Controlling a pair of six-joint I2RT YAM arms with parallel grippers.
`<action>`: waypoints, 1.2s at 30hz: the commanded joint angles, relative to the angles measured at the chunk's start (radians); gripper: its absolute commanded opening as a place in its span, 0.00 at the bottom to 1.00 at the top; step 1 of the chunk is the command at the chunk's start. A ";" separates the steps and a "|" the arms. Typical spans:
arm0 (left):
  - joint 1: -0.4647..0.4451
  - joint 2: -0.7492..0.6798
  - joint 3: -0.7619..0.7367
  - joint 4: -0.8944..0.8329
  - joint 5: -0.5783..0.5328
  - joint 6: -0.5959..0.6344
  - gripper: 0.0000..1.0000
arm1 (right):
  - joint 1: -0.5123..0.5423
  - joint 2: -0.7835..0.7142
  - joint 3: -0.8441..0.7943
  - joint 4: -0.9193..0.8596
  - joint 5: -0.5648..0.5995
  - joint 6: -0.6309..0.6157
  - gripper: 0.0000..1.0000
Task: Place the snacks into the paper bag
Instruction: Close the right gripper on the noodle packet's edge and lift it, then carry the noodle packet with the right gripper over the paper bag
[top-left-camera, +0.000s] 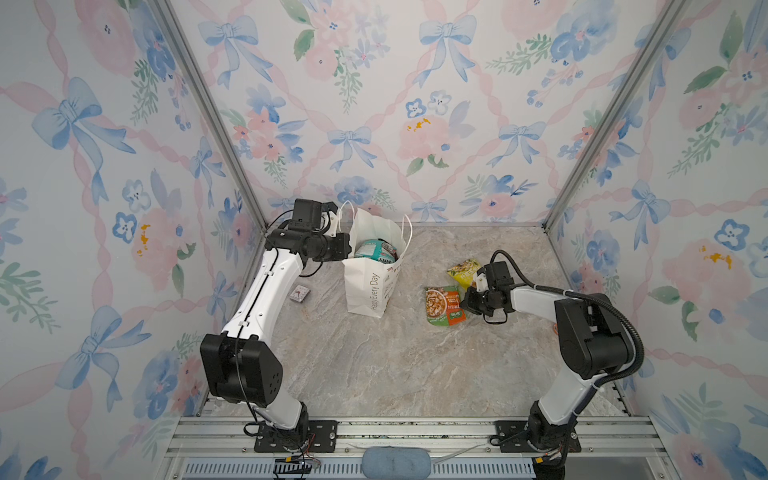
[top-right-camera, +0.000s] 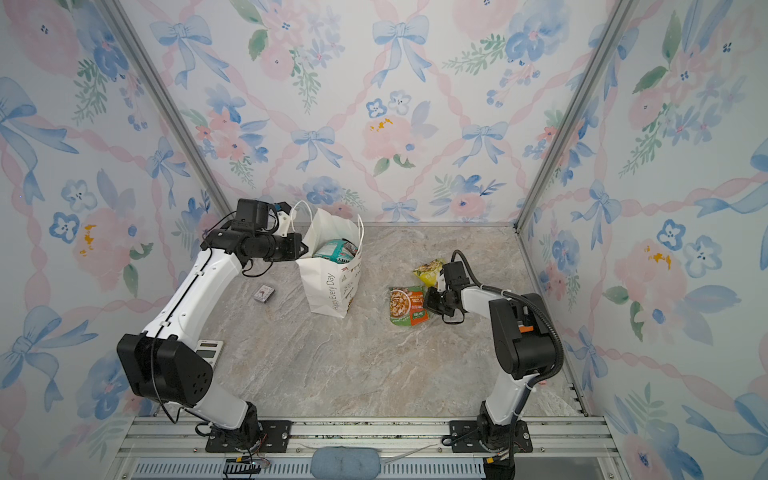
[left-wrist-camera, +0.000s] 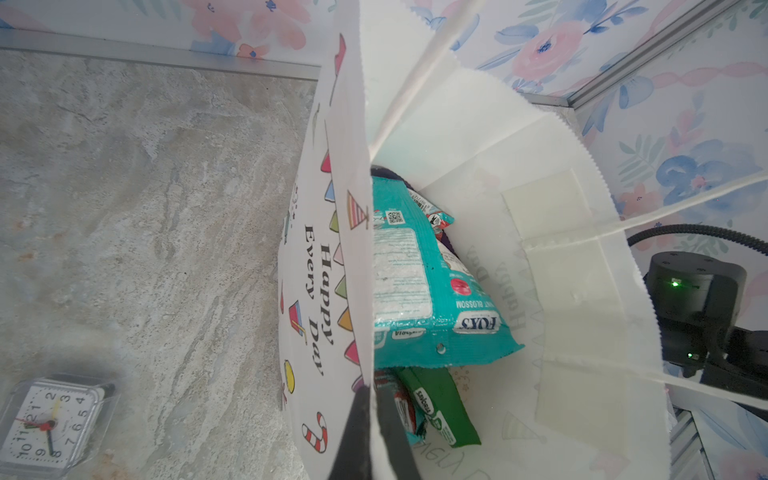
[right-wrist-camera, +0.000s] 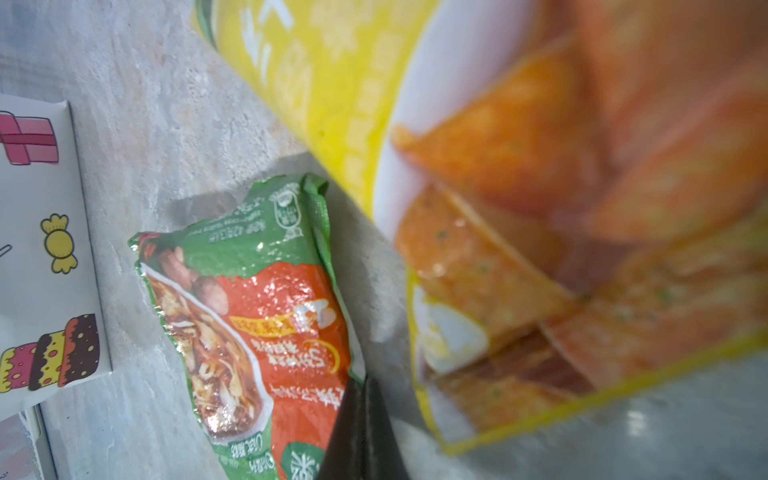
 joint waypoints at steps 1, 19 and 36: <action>0.004 0.011 -0.009 0.024 0.011 -0.003 0.00 | 0.033 -0.065 0.022 -0.034 0.007 0.002 0.00; 0.003 0.009 -0.009 0.024 0.016 -0.004 0.00 | 0.155 -0.299 0.142 -0.125 0.064 0.055 0.00; 0.002 0.005 -0.009 0.024 0.017 -0.005 0.00 | 0.262 -0.446 0.274 -0.246 0.150 0.041 0.00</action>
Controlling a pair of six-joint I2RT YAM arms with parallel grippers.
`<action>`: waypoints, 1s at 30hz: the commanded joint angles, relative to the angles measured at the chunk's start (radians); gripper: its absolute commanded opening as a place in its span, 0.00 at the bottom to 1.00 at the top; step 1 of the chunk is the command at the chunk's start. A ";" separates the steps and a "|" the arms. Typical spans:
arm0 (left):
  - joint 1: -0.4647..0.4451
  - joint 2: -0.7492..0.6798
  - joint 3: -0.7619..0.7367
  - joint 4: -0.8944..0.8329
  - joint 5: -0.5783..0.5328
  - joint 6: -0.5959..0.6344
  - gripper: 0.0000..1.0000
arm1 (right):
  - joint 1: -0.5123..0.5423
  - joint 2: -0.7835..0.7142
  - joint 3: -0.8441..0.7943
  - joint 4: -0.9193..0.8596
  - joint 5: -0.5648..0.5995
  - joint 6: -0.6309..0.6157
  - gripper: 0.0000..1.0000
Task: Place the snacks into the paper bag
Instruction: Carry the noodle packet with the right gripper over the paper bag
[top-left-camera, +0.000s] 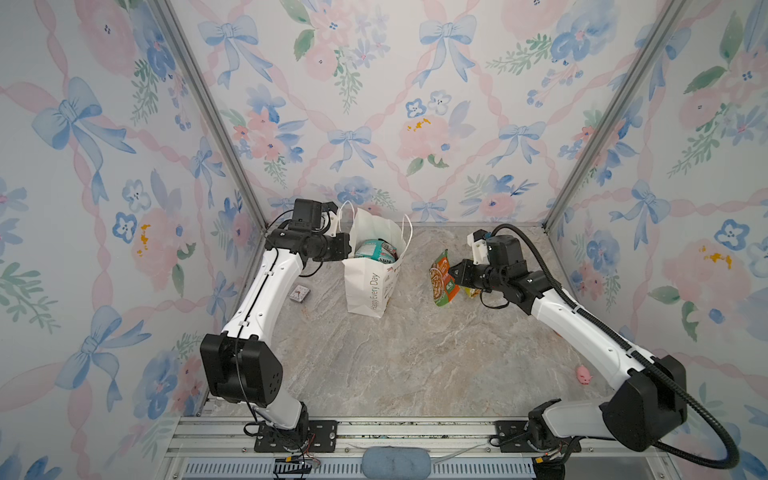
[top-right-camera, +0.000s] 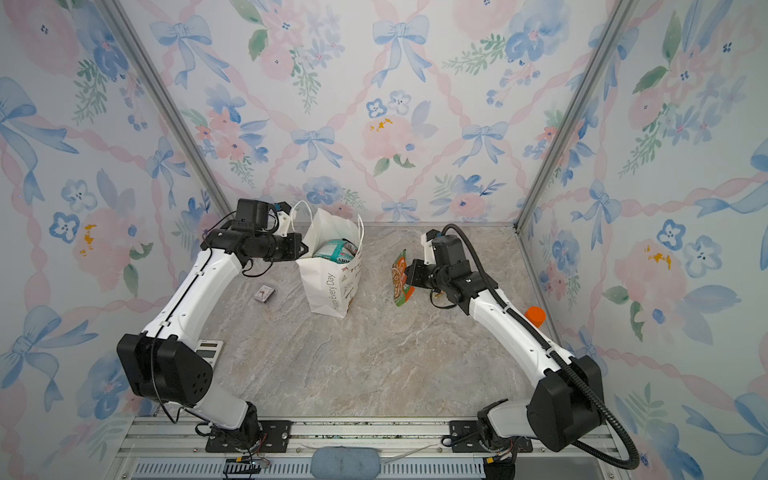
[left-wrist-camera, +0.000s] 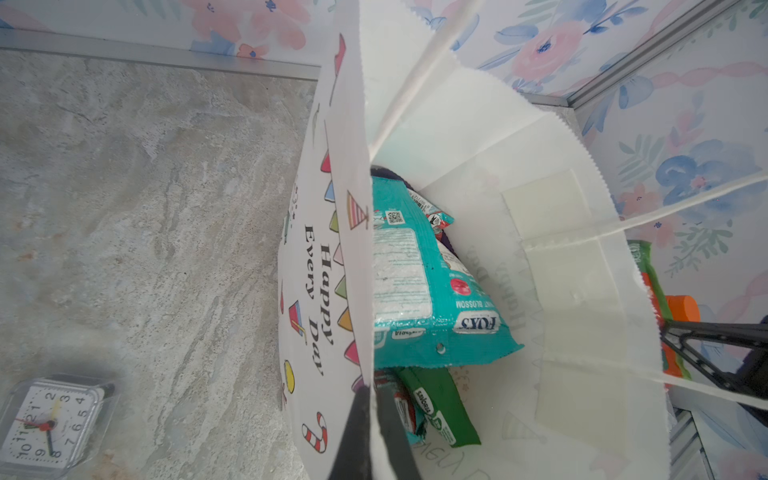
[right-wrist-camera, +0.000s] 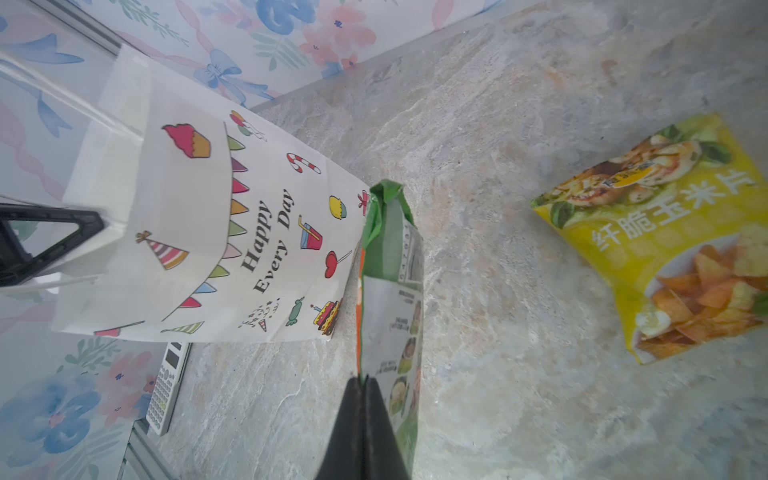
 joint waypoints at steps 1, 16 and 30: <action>0.002 0.005 -0.009 0.024 0.017 -0.005 0.00 | 0.045 -0.039 0.069 -0.068 0.039 -0.025 0.00; 0.000 0.009 -0.009 0.025 0.019 -0.007 0.00 | 0.307 -0.114 0.223 -0.219 0.089 -0.102 0.00; -0.008 0.003 -0.009 0.024 0.015 -0.007 0.00 | 0.450 -0.019 0.378 -0.138 0.106 -0.110 0.00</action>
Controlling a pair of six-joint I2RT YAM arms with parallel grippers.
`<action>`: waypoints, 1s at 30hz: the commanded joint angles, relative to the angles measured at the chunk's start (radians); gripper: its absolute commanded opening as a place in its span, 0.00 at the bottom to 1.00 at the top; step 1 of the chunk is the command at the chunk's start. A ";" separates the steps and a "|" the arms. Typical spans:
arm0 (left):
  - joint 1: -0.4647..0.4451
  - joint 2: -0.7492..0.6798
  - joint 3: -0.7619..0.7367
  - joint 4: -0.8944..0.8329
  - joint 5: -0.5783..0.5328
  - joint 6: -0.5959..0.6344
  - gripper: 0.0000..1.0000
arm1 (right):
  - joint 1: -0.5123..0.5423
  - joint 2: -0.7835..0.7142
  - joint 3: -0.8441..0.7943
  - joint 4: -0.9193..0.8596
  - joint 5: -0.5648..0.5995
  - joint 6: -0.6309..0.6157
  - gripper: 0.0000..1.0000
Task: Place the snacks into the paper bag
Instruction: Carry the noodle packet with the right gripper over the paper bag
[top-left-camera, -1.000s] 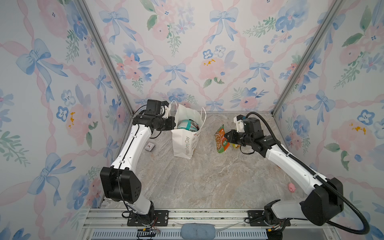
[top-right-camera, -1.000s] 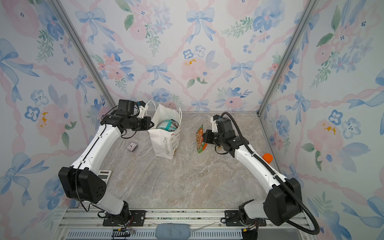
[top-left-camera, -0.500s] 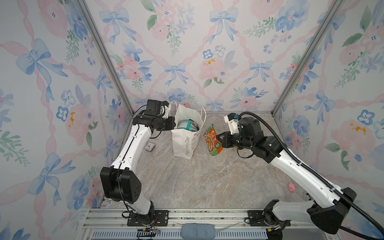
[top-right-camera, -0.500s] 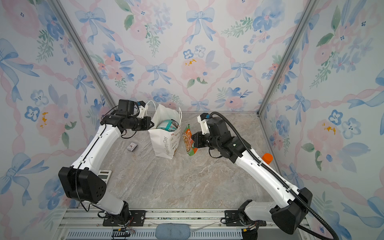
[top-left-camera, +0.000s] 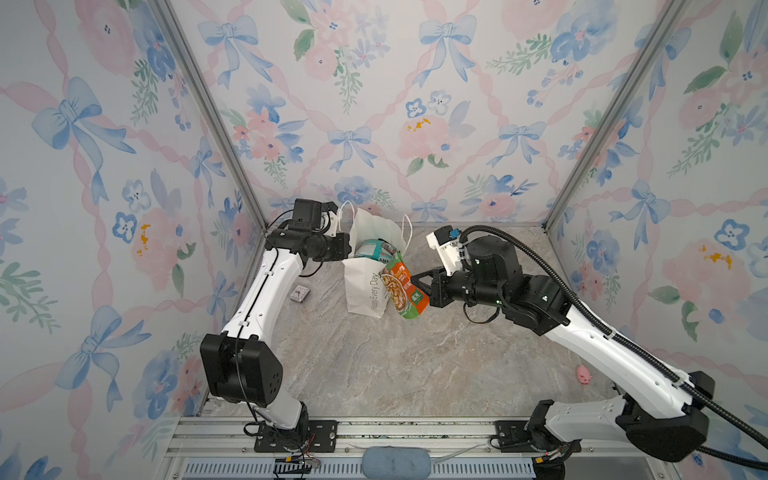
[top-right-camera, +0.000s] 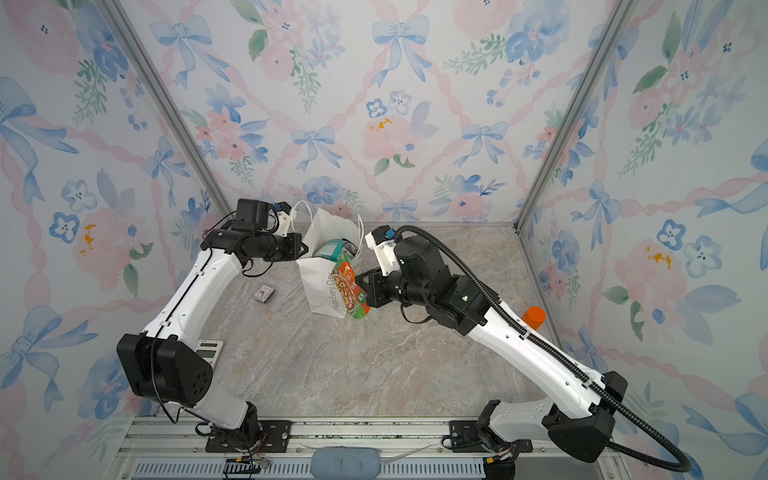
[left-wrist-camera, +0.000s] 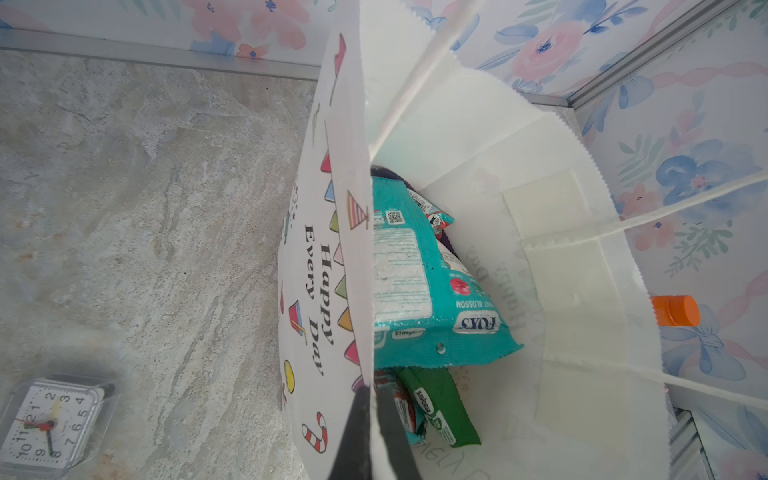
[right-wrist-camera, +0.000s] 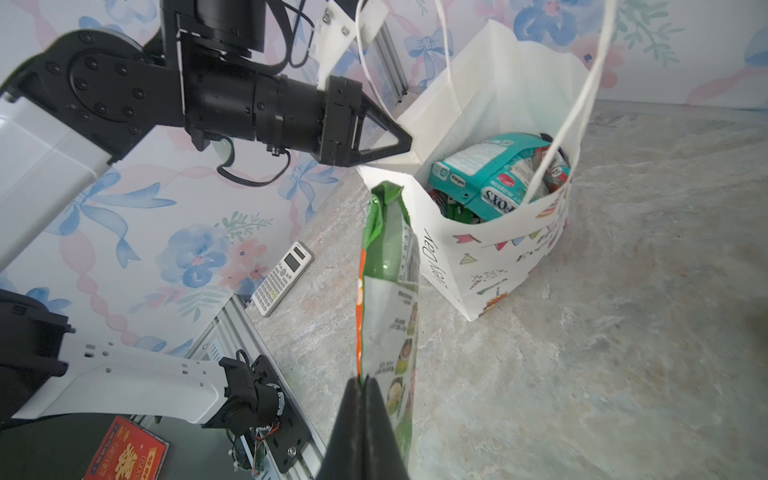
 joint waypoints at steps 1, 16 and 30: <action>-0.008 0.001 -0.009 0.025 0.017 -0.007 0.00 | 0.014 0.048 0.066 0.063 0.019 -0.016 0.00; -0.012 -0.005 -0.007 0.025 0.020 -0.006 0.00 | -0.013 0.311 0.426 0.074 0.084 -0.089 0.00; -0.012 -0.001 -0.009 0.024 0.022 -0.005 0.00 | -0.077 0.517 0.623 0.067 0.132 -0.103 0.00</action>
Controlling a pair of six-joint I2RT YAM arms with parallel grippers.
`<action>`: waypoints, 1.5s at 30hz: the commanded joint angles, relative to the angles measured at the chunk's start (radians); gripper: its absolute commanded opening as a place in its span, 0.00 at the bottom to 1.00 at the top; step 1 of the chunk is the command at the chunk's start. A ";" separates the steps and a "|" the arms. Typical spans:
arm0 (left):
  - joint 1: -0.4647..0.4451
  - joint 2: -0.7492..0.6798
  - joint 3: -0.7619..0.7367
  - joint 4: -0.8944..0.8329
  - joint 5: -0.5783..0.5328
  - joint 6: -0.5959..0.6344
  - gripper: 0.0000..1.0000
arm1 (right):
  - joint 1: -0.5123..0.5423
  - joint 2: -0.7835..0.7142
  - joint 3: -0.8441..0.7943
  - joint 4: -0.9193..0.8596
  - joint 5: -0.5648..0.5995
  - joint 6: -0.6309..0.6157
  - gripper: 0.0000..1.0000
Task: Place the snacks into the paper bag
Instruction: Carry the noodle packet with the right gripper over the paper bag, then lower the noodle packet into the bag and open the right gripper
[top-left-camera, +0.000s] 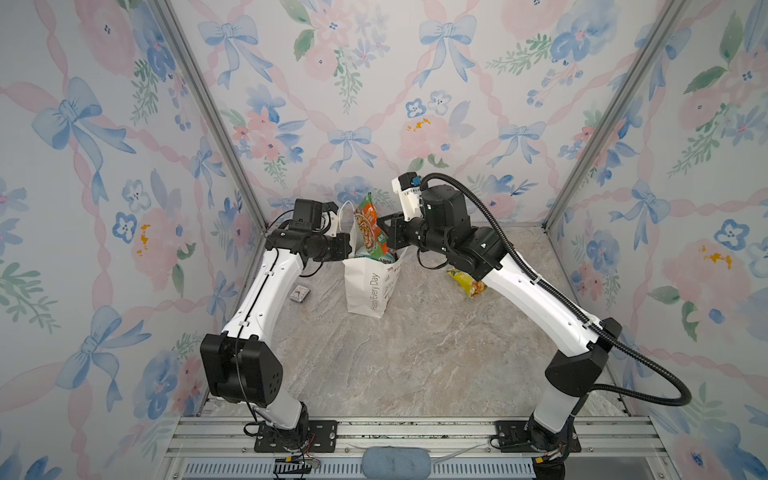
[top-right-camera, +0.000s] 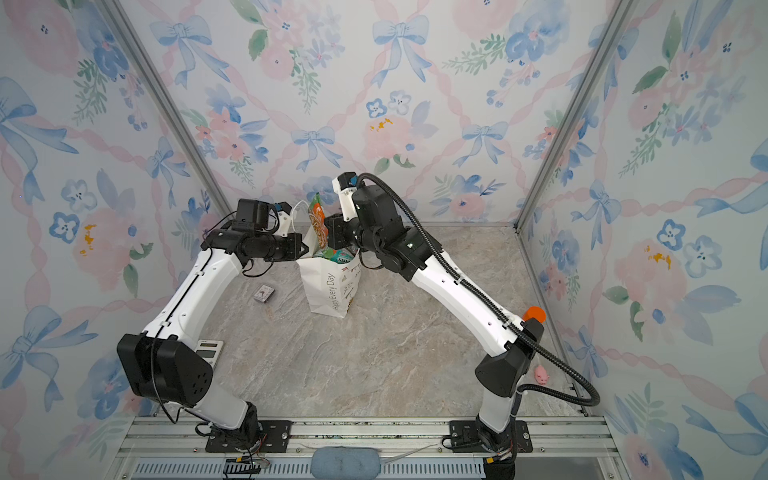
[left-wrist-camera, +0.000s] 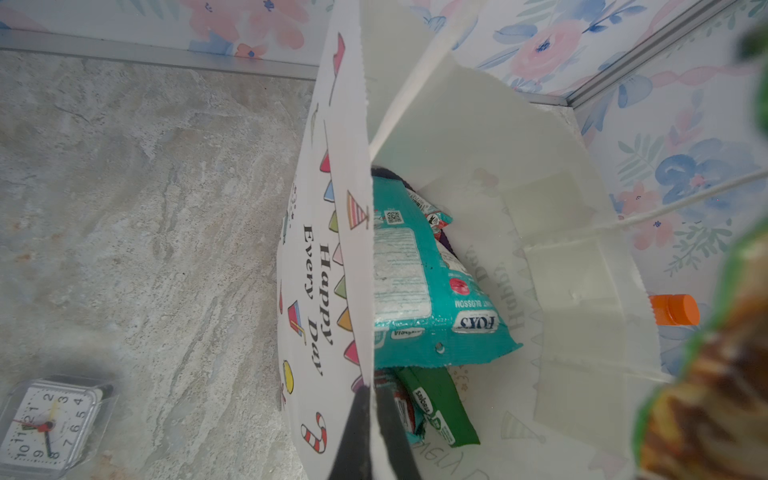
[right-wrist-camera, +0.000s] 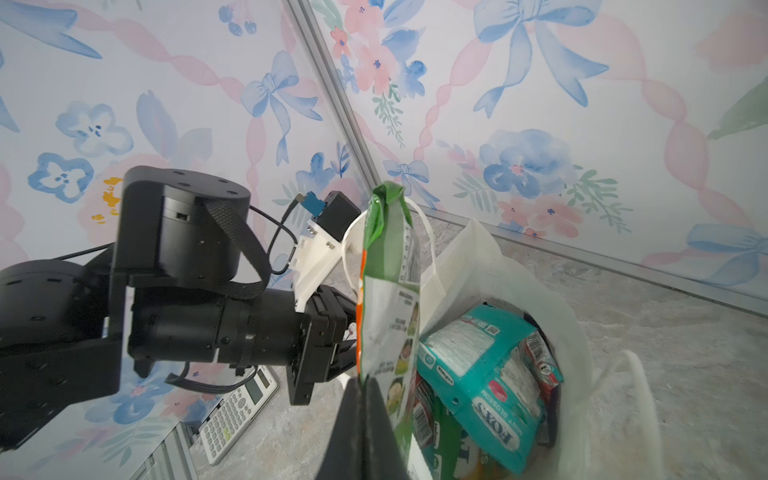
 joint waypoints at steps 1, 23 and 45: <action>-0.008 -0.001 -0.009 0.025 0.022 -0.005 0.00 | -0.015 0.037 0.054 0.014 0.022 -0.015 0.00; -0.005 0.006 -0.009 0.024 0.024 -0.003 0.00 | -0.058 0.012 -0.225 0.288 0.070 0.192 0.00; -0.005 0.001 -0.007 0.024 0.026 -0.005 0.00 | -0.073 -0.058 -0.341 0.319 0.075 0.239 0.34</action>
